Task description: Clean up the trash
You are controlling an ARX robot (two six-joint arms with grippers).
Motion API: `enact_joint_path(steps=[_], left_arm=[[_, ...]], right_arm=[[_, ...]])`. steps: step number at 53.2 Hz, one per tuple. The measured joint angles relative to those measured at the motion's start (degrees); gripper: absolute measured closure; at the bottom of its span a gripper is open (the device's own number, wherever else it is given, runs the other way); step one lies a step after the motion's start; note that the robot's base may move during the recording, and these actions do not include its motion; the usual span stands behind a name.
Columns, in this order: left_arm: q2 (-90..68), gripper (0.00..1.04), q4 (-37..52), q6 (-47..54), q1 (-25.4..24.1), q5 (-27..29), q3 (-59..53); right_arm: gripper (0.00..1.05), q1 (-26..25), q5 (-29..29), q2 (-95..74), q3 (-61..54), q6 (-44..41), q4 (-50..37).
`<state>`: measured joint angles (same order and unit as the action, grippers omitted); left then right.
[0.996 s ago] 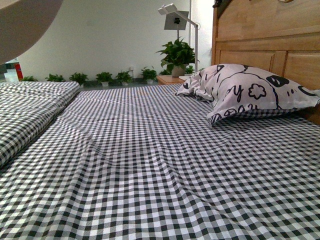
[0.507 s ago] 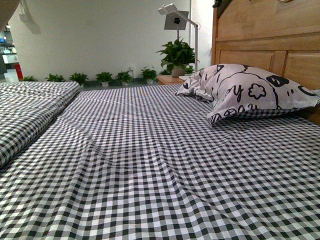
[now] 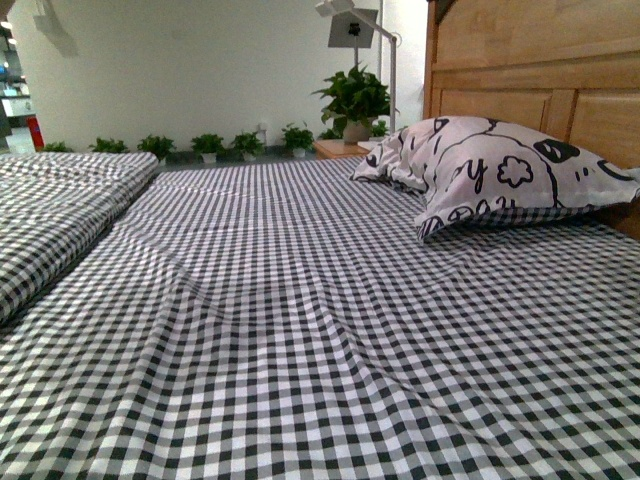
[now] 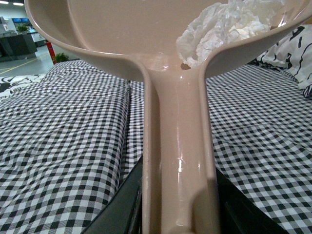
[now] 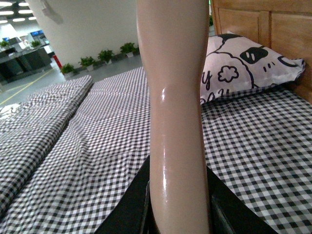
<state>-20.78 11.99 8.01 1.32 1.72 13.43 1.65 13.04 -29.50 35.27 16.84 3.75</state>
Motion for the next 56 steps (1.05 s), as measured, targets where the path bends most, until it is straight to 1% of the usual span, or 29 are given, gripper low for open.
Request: enact_joint_path(steps=[56], left_arm=[[0.02, 0.78, 0.0, 0.0, 0.0, 0.0, 0.0]], right_arm=[[0.85, 0.0, 0.0, 0.02, -0.02, 0.0, 0.0]])
